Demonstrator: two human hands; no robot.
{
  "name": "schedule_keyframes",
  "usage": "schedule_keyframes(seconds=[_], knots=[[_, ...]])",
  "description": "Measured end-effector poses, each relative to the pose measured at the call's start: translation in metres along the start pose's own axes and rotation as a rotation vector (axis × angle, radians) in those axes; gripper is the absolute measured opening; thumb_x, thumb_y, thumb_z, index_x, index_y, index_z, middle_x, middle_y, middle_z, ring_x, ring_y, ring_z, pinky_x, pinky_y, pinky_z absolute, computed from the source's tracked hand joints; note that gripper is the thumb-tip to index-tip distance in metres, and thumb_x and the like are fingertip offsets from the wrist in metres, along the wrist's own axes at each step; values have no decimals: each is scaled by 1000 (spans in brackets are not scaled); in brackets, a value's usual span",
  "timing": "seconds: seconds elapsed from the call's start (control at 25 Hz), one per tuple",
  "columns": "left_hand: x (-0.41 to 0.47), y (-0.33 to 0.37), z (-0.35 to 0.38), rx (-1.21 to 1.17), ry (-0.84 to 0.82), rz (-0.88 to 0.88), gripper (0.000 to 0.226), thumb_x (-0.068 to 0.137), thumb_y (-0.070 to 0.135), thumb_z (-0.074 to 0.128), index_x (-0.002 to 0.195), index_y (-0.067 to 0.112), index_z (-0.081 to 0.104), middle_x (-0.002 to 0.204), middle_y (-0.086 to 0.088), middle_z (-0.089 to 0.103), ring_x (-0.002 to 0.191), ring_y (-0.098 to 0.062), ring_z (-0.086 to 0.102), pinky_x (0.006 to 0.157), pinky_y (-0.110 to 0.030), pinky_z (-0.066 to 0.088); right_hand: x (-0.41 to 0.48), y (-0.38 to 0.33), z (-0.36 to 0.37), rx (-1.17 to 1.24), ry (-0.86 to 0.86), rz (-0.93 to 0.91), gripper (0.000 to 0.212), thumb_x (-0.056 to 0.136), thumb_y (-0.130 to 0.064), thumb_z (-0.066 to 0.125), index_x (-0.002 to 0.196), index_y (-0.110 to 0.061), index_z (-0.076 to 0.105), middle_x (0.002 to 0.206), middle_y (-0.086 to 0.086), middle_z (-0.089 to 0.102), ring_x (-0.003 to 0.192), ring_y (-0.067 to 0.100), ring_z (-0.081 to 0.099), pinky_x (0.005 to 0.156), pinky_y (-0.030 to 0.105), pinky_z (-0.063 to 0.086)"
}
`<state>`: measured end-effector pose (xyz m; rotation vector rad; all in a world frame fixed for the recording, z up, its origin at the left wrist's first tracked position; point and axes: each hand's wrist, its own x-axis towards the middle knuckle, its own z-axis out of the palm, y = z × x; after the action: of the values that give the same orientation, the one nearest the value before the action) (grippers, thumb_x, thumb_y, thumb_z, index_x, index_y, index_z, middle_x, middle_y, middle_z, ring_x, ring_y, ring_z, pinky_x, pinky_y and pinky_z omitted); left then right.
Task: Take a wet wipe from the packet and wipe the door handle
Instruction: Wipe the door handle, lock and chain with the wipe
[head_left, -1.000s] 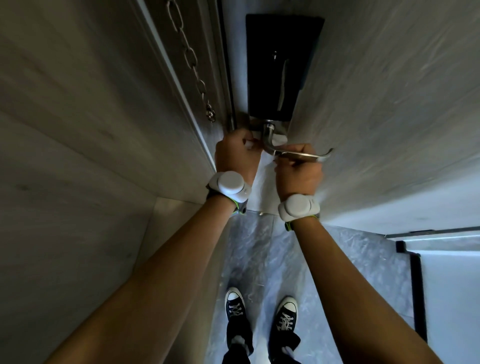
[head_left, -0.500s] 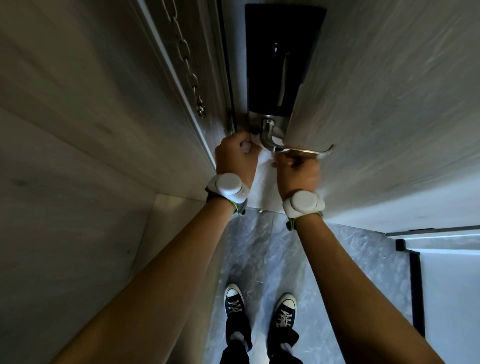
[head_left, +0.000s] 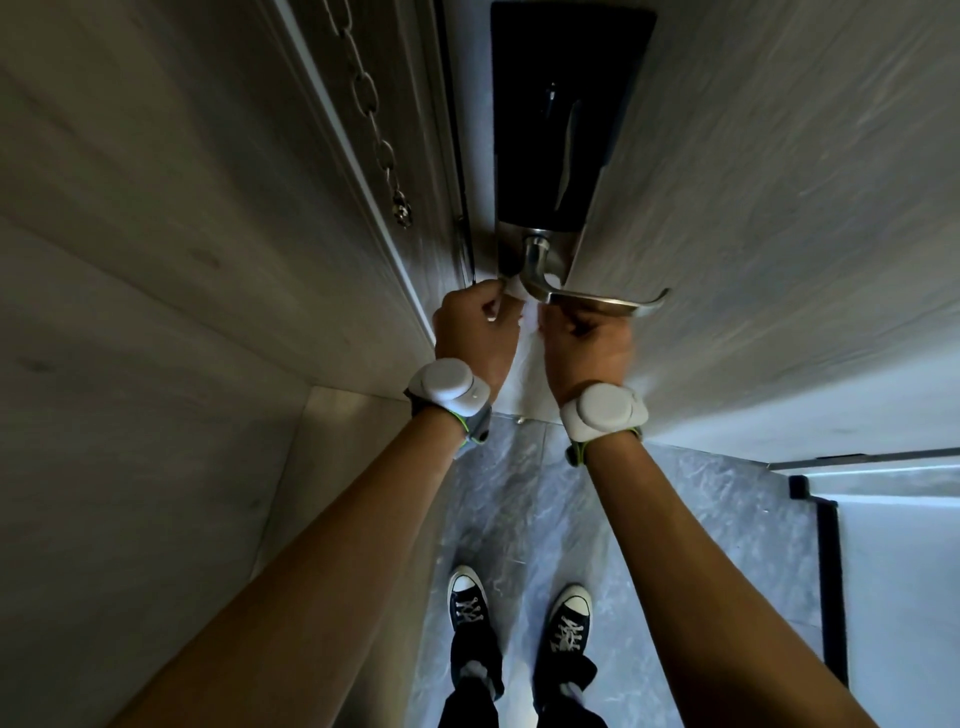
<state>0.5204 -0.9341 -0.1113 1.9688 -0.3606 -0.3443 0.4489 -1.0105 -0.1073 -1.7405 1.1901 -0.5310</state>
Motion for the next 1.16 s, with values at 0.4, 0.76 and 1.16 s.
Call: schedule_keyframes(seconds=[0.4, 0.76, 1.16], knots=[[-9, -4, -10, 78, 65, 77, 16, 87, 27, 68, 81, 13, 74, 67, 8, 66, 66, -8, 65, 61, -19, 52, -21, 7, 8, 236, -110, 58, 14, 92, -16, 67, 86, -8, 77, 69, -2, 73, 69, 12, 74, 78, 45, 62], [-25, -14, -21, 57, 87, 104, 11, 85, 24, 70, 86, 14, 76, 75, 4, 73, 67, -1, 66, 62, -9, 51, -39, 15, 4, 185, -122, -35, 14, 91, -15, 67, 87, -8, 78, 66, 1, 73, 67, 5, 74, 69, 23, 61], [-7, -18, -23, 208, 11, 21, 22, 88, 25, 67, 80, 5, 68, 75, -11, 69, 73, -23, 63, 64, -29, 47, -18, 14, 19, 25, -115, 59, 17, 88, -23, 67, 82, -11, 77, 76, 10, 75, 76, 26, 72, 75, 39, 60]])
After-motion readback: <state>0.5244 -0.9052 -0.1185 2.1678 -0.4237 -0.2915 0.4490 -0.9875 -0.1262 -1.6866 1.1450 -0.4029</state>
